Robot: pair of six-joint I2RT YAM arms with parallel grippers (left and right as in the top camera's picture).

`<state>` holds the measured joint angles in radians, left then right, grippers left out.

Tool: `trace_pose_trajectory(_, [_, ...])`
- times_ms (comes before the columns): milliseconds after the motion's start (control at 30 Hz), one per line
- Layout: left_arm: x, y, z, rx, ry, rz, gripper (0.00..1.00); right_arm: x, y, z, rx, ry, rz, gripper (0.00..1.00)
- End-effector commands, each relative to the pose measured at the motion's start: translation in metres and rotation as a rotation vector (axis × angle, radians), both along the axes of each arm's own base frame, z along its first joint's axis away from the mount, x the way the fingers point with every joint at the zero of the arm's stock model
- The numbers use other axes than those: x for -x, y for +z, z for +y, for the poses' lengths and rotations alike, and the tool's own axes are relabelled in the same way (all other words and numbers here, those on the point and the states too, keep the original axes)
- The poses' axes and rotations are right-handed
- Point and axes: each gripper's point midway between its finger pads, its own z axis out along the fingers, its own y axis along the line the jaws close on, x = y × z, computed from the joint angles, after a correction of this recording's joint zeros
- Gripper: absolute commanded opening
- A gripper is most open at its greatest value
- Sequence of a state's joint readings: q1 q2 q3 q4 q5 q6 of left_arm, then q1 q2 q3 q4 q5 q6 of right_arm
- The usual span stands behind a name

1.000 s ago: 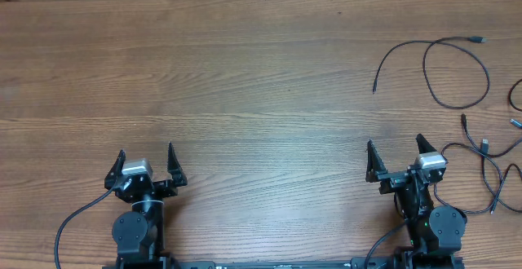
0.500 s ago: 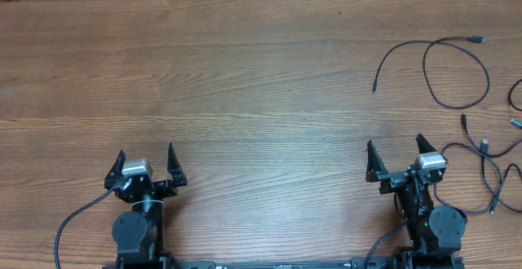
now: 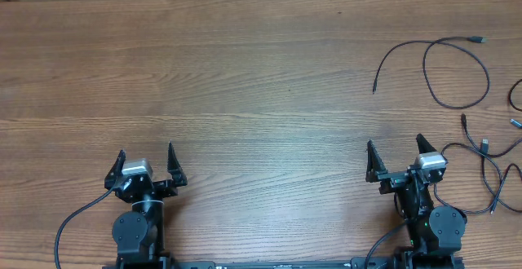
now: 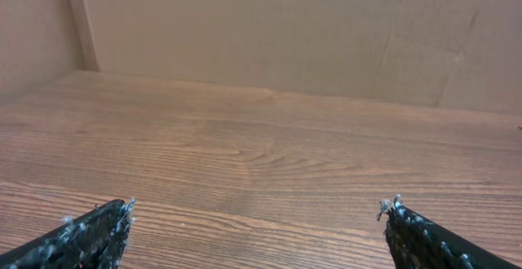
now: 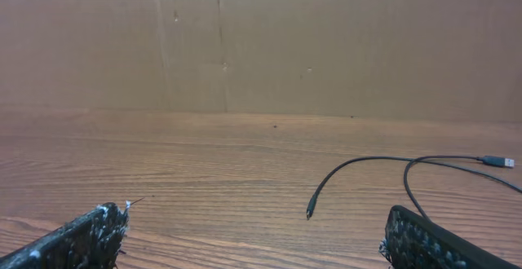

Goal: Untangle cables

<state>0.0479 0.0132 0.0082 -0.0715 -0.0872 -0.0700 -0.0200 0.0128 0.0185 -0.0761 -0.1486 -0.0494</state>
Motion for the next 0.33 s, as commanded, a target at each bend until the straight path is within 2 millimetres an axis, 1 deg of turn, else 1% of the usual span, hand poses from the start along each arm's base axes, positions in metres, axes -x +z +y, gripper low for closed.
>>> trace_pose_trajectory(0, [0.0006, 0.0011, 0.0028, -0.023, 0.013, -0.004, 1.0, -0.0005, -0.002, -0.0043, 0.005, -0.021, -0.004, 1.0])
trace_pose_trajectory(300, [0.0007, 0.001, 0.0028, -0.023, 0.013, -0.004, 1.0, -0.0005, -0.002, -0.0043, 0.005, -0.021, -0.004, 1.0])
